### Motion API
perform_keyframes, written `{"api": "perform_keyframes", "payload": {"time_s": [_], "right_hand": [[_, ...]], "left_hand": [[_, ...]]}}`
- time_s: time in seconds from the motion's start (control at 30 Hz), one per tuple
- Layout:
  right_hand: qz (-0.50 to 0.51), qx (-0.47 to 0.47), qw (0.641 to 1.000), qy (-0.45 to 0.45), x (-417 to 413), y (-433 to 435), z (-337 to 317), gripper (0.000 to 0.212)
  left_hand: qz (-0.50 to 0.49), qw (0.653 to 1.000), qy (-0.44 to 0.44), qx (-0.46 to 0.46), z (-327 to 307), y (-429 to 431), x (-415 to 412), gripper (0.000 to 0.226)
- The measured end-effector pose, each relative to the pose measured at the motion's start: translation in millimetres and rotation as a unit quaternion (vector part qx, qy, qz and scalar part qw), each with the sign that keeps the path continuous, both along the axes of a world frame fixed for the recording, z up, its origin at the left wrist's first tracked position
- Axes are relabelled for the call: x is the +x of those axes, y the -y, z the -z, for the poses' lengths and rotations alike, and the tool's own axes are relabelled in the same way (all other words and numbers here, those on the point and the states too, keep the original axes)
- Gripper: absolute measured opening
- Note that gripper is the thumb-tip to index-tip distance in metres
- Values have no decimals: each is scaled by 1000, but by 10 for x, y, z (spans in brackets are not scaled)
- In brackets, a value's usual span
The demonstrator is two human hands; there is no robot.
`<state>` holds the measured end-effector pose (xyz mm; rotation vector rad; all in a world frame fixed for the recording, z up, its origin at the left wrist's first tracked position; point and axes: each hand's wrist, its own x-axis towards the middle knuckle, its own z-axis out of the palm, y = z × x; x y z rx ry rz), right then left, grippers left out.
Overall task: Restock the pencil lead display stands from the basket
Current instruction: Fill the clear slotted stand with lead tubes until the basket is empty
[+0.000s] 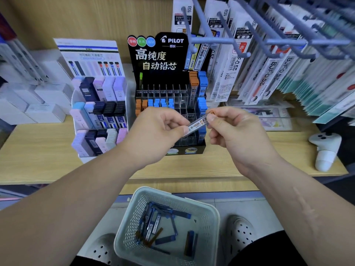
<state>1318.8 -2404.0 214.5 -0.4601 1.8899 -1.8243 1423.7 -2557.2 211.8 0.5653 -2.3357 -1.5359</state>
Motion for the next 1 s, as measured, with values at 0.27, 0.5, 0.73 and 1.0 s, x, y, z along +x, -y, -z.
{"api": "perform_keyframes", "payload": {"time_s": [0.27, 0.5, 0.73, 1.0], "right_hand": [[52, 6, 987, -152, -136, 55, -113, 21], [22, 154, 911, -383, -467, 430, -243, 15], [-27, 248, 843, -477, -534, 599, -175, 18], [-57, 262, 836, -479, -650, 562, -204, 17]], "left_hand": [[-73, 937, 21, -340, 51, 297, 113, 53], [-24, 864, 145, -482, 134, 378, 218, 99], [-2, 849, 180, -496, 187, 463, 210, 92], [3, 858, 129, -497, 189, 462, 173, 87]]}}
